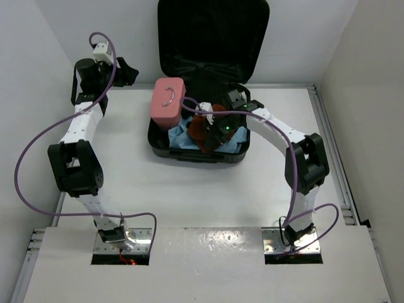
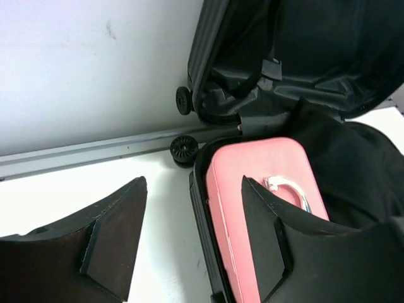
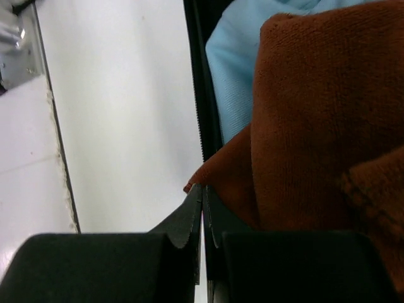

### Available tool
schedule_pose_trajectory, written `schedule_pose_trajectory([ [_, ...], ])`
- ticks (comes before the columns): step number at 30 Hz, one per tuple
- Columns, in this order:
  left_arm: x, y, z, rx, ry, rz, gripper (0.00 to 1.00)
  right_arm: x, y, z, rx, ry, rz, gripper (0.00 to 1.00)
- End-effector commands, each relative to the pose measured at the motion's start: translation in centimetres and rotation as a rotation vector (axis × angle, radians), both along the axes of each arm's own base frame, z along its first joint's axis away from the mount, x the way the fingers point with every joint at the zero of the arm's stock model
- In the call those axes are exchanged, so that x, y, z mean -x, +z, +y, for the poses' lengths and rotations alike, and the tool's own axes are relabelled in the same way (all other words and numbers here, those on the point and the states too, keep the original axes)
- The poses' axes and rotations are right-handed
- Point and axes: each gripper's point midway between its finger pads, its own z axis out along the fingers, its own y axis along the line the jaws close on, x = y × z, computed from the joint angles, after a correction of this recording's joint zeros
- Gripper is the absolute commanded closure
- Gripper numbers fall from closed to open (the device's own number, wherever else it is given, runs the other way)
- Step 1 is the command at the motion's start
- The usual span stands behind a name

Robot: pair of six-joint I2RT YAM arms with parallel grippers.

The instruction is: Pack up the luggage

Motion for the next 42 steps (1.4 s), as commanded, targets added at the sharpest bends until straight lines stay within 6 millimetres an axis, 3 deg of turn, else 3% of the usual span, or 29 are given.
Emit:
schedule_pose_trajectory([
  [1,2.2,5.1,-0.1,-0.061,-0.017,-0.128,0.34,-0.8,1.0,0.1,0.026,0.052,-0.077,1.0],
  [5,2.2,4.9,0.5,-0.071,0.001,-0.131,0.32,-1.3,-1.4,-0.5,0.098,0.062,-0.088,1.0],
  [7,1.8,4.7,0.6,-0.07,0.001,-0.128,0.32,-2.6,-3.2,-1.3,0.167,0.02,-0.138,1.0],
  [9,1.6,4.7,0.8,-0.062,0.01,-0.126,0.32,-4.1,-3.9,-1.5,0.184,-0.026,-0.206,1.0],
  [10,1.2,4.7,0.8,-0.062,0.011,-0.126,0.32,-5.9,-4.0,-1.8,0.209,-0.076,-0.276,1.0],
  [16,-0.2,3.2,1.2,-0.047,0.02,-0.087,0.3,-9.6,-5.8,-3.1,0.296,-0.202,-0.385,1.0],
  [17,-0.2,3.6,1.3,-0.039,0.029,-0.087,0.28,-10.0,-6.0,-3.4,0.311,-0.205,-0.41,1.0],
  [19,-0.9,2.0,1.4,-0.024,0.029,-0.054,0.27,-9.8,-6.7,-3.4,0.324,-0.186,-0.422,1.0],
  [21,-1.2,2.1,1.5,-0.015,0.039,-0.053,0.25,-9.5,-6.7,-3.3,0.305,-0.177,-0.429,1.0],
  [24,-2.2,1.3,1.6,0.005,0.04,-0.037,0.25,-8.4,-3.9,-2.6,0.225,-0.169,-0.412,0.95],
  [25,-2.2,2.3,1.6,0.014,0.041,-0.053,0.25,-8.5,-0.1,-1.8,0.146,-0.185,-0.436,0.94],
  [26,-2.6,1.7,1.6,0.016,0.041,-0.038,0.25,-7.6,0.7,-1.6,0.108,-0.171,-0.398,0.92],
  [27,-3.1,1.1,1.7,0.029,0.042,-0.025,0.25,-7.4,3.6,-1.3,0.062,-0.166,-0.434,0.92],
  [30,-3.7,1.9,1.0,0.046,0.021,-0.04,0.25,-5.1,5.9,-0.9,-0.016,-0.102,-0.415,0.89],
  [32,-3.9,2.1,0.9,0.045,0.012,-0.05,0.25,-4.5,8.5,-1.4,-0.069,-0.096,-0.451,0.86],
  [33,-3.9,2.1,0.3,0.045,0.003,-0.05,0.25,-4.1,8.5,-1.4,-0.083,-0.093,-0.45,0.86],
  [34,-3.9,2.4,0.3,0.043,0.002,-0.065,0.25,-3.6,10.2,-1.7,-0.112,-0.101,-0.473,0.86],
  [35,-4.0,2.6,0.3,0.041,0.002,-0.074,0.25,-3.5,10.7,-1.8,-0.126,-0.105,-0.477,0.86],
  [38,-4.9,3.1,0.0,0.051,0.002,-0.098,0.25,-4.7,13.6,-2.7,-0.206,-0.228,-0.493,0.84],
  [40,-5.7,3.4,0.3,0.101,0.025,-0.103,0.25,-8.4,15.6,-5.2,-0.276,-0.464,-0.519,0.84],
  [41,-6.2,4.5,0.4,0.126,0.033,-0.125,0.25,-10.1,16.8,-6.0,-0.308,-0.523,-0.575,0.83],
  [42,-7.4,3.5,0.5,0.161,0.033,-0.117,0.3,-12.5,17.4,-8.3,-0.324,-0.661,-0.587,0.83],
])
